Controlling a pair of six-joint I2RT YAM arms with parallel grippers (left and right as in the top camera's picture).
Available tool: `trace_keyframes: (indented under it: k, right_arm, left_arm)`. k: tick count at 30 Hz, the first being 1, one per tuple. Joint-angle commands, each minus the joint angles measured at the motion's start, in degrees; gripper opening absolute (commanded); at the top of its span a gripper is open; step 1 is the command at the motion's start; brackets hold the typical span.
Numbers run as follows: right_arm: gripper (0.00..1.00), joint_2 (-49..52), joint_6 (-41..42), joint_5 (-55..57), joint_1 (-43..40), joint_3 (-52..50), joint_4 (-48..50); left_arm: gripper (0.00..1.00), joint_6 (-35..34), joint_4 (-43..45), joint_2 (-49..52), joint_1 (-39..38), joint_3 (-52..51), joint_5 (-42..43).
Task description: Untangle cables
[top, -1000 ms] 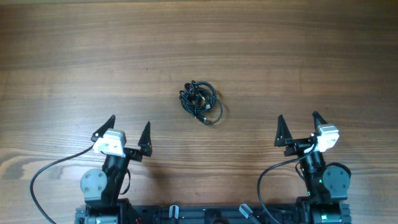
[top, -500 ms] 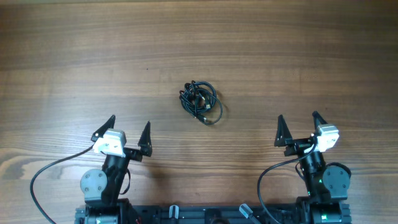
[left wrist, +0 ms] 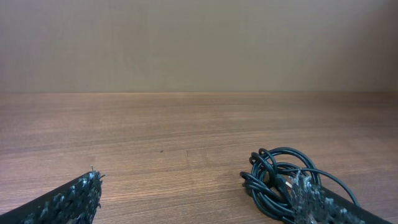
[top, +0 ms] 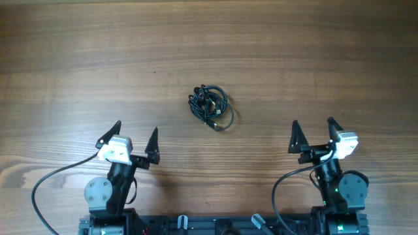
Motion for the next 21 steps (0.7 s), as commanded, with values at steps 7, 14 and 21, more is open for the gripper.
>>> trace_keyframes:
  k: [7,14,21]
  right_arm:
    - [0.99,-0.5,5.2,0.6,0.2,-0.1,0.7]
    - [1.00,-0.5,0.6,-3.7,0.2,-0.1,1.5]
    - [1.00,0.3,-2.6,-15.5,0.2,1.8,2.5]
  left_arm:
    - [1.00,0.9,0.0,-0.4,-0.2,-0.3,0.5]
    - [1.00,0.9,0.0,-0.4,-0.2,-0.3,0.5]
    - [1.00,0.9,0.0,-0.4,-0.2,-0.3,0.5]
